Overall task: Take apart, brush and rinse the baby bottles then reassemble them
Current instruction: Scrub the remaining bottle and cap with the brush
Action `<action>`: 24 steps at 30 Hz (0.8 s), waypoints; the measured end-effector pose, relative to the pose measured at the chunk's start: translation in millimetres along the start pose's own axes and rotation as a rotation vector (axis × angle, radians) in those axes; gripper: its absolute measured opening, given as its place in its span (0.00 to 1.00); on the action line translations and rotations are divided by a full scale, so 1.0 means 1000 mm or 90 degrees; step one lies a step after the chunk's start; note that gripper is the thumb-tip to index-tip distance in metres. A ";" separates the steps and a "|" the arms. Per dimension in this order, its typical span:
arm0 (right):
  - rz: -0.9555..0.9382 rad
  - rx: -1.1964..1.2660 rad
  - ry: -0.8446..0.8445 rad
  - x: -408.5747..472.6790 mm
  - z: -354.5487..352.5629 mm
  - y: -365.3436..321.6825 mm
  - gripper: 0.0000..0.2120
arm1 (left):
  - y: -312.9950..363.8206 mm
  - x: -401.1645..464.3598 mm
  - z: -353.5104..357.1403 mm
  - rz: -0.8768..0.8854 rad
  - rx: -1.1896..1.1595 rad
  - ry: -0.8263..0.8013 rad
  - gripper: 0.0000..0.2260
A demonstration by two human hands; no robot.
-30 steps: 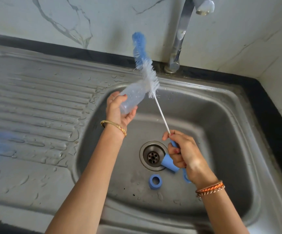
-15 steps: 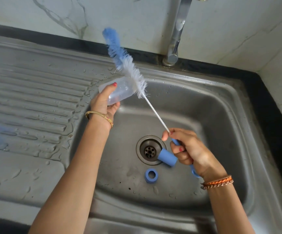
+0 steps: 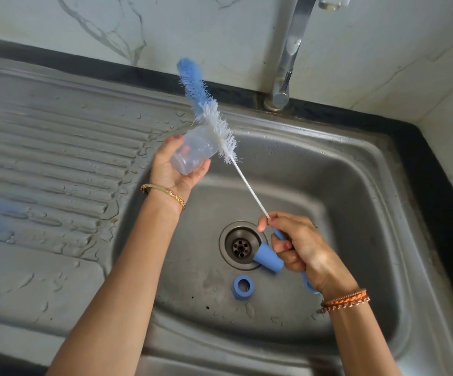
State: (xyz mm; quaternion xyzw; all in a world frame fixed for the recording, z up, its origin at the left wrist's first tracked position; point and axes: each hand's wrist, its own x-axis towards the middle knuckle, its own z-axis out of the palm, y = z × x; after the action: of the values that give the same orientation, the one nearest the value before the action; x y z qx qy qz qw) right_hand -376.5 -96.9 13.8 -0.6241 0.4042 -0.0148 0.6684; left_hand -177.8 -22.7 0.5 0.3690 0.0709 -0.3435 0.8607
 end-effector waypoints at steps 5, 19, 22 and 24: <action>0.028 0.012 -0.032 0.000 -0.004 0.000 0.17 | 0.000 0.007 -0.002 0.049 0.071 0.049 0.10; 0.046 0.091 -0.076 -0.004 -0.014 -0.002 0.19 | -0.005 -0.002 0.002 0.093 0.145 -0.019 0.15; 0.046 0.079 -0.066 -0.003 -0.012 -0.002 0.19 | -0.008 -0.002 0.001 0.068 0.127 -0.062 0.16; 0.048 0.067 -0.057 -0.002 -0.011 -0.001 0.18 | -0.012 0.000 -0.001 0.029 0.106 -0.068 0.18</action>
State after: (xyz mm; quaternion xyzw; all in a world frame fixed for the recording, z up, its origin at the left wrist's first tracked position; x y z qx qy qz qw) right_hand -383.3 -104.7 17.3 -0.5725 0.3956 0.0171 0.7180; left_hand -185.4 -27.9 -6.6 0.4221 -0.0123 -0.3480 0.8370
